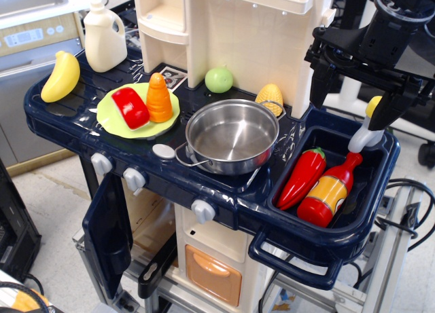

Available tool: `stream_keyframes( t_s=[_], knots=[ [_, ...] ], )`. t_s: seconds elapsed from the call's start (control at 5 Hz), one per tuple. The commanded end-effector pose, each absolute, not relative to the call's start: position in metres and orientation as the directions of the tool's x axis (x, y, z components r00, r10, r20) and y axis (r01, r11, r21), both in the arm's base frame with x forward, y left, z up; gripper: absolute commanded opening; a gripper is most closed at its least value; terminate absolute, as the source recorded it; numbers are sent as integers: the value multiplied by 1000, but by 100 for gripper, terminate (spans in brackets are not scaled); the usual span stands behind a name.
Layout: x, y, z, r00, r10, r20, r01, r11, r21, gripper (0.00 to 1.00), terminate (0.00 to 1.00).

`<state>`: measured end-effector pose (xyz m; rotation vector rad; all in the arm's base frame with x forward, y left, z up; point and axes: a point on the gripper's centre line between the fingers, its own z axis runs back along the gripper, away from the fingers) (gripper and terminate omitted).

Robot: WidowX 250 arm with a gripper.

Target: Put banana in pot or pan

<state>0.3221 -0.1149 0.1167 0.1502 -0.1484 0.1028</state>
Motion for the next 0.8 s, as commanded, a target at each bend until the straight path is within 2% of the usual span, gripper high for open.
stream_keyframes(
  t_s=[0.0, 0.2, 0.4, 0.6],
  knots=[
    [322, -115, 117, 984, 91, 155, -113, 984, 141, 100, 0],
    [315, -91, 123, 978, 125, 165, -145, 982, 117, 100, 0],
    [302, -43, 152, 986, 135, 98, -150, 973, 176, 100, 0],
    [291, 7, 163, 969, 212, 123, -231, 958, 172, 100, 0]
  ],
)
